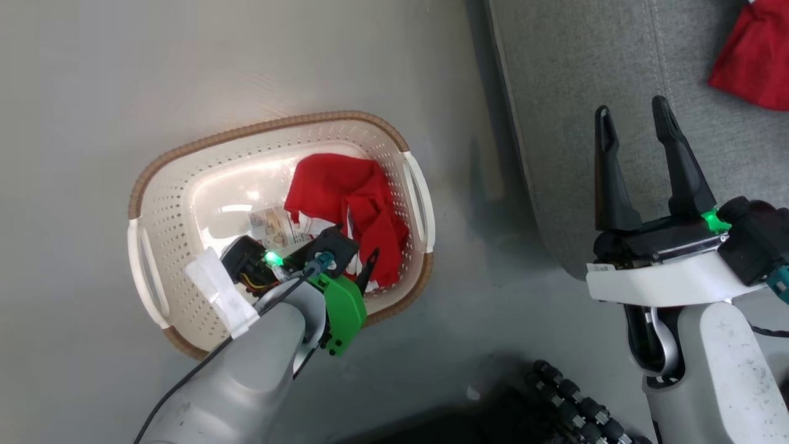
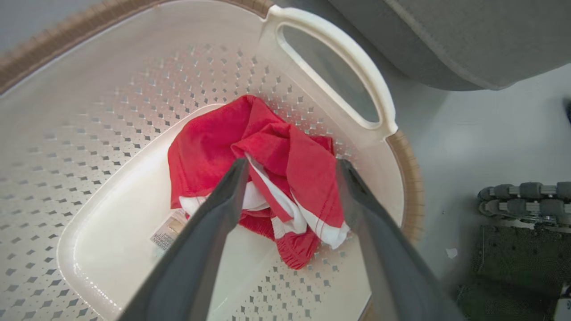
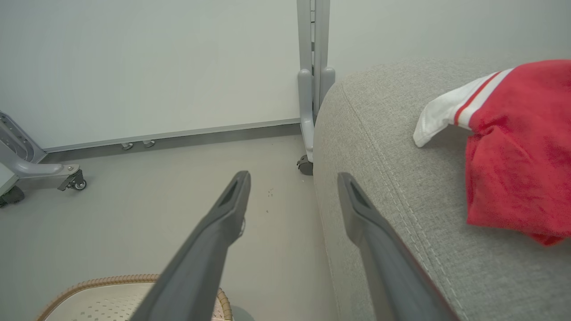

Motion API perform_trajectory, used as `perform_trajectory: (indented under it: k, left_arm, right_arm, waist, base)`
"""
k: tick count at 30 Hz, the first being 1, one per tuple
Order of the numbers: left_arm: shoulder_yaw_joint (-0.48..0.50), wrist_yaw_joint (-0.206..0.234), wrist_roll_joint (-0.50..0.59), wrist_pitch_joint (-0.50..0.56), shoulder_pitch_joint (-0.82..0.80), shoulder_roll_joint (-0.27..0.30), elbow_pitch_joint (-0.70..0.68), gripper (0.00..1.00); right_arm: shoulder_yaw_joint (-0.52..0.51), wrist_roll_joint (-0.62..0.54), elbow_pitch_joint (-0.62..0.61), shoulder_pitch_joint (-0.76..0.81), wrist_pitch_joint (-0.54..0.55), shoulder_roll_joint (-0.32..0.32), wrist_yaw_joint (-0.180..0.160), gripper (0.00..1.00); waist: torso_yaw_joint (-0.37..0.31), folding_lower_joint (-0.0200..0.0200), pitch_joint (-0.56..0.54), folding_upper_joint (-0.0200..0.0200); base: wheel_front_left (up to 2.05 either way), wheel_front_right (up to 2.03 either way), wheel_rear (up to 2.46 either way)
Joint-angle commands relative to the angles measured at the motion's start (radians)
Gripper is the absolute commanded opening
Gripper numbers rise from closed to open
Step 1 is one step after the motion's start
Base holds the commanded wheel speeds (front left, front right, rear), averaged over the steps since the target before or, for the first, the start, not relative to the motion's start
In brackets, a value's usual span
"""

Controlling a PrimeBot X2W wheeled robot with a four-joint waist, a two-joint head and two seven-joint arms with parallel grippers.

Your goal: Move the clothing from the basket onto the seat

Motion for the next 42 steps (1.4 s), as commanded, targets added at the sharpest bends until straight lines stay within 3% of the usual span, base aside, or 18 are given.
perform_trajectory:
  k: [1, 13, 24, 25, 26, 27, 28, 42]
  left_arm:
    - [-0.002, -0.002, -0.014, 0.013, -0.035, 0.007, 0.019, 1.0]
    - [-0.011, 0.023, -0.066, 0.071, -0.142, 0.007, 0.183, 1.0]
    - [0.016, 0.013, -0.113, 0.096, -0.219, 0.012, 0.282, 1.0]
    - [0.018, 0.012, -0.118, 0.098, -0.222, 0.012, 0.285, 0.86]
    - [0.023, 0.011, -0.127, 0.103, -0.224, 0.012, 0.289, 0.64]
    - [0.028, 0.009, -0.14, 0.108, -0.224, 0.012, 0.292, 0.21]
    - [0.03, 0.008, -0.145, 0.115, -0.227, 0.011, 0.294, 0.0]
    - [0.004, 0.003, -0.153, 0.065, -0.22, 0.018, 0.312, 0.0]
  right_arm:
    - [0.006, 0.009, 0.0, -0.024, -0.011, 0.0, 0.0, 1.0]
    - [0.048, 0.039, 0.005, -0.055, -0.03, 0.0, 0.0, 1.0]
    - [0.07, 0.041, -0.018, -0.068, -0.033, 0.0, 0.0, 1.0]
    - [0.072, 0.036, -0.022, -0.068, -0.033, 0.0, 0.0, 1.0]
    - [0.071, 0.036, -0.026, -0.067, -0.033, 0.0, 0.0, 1.0]
    - [0.071, 0.035, -0.031, -0.065, -0.033, 0.0, 0.0, 1.0]
    - [0.07, 0.033, -0.036, -0.063, -0.033, 0.0, 0.0, 1.0]
    - [0.095, 0.01, -0.04, -0.073, -0.033, 0.0, 0.0, 1.0]
  waist:
    - [-0.054, -0.0002, 0.1, 0.0]
    - [-0.1, -0.0002, 0.209, 0.0]
    - [-0.123, -0.0002, 0.265, 0.0]
    - [-0.123, -0.0002, 0.267, 0.0]
    - [-0.122, -0.0002, 0.268, 0.0]
    - [-0.121, -0.0002, 0.269, 0.0]
    - [-0.12, -0.0002, 0.269, 0.0]
    - [-0.103, -0.0002, 0.235, 0.0]
  base:
    - [0.0, 0.0, 0.0]
    - [0.0, 0.0, 0.0]
    - [0.0, 0.0, 0.0]
    - [0.0, 0.0, 0.0]
    - [0.0, 0.0, 0.0]
    - [0.0, 0.0, 0.0]
    - [0.0, 0.0, 0.0]
    - [0.0, 0.0, 0.0]
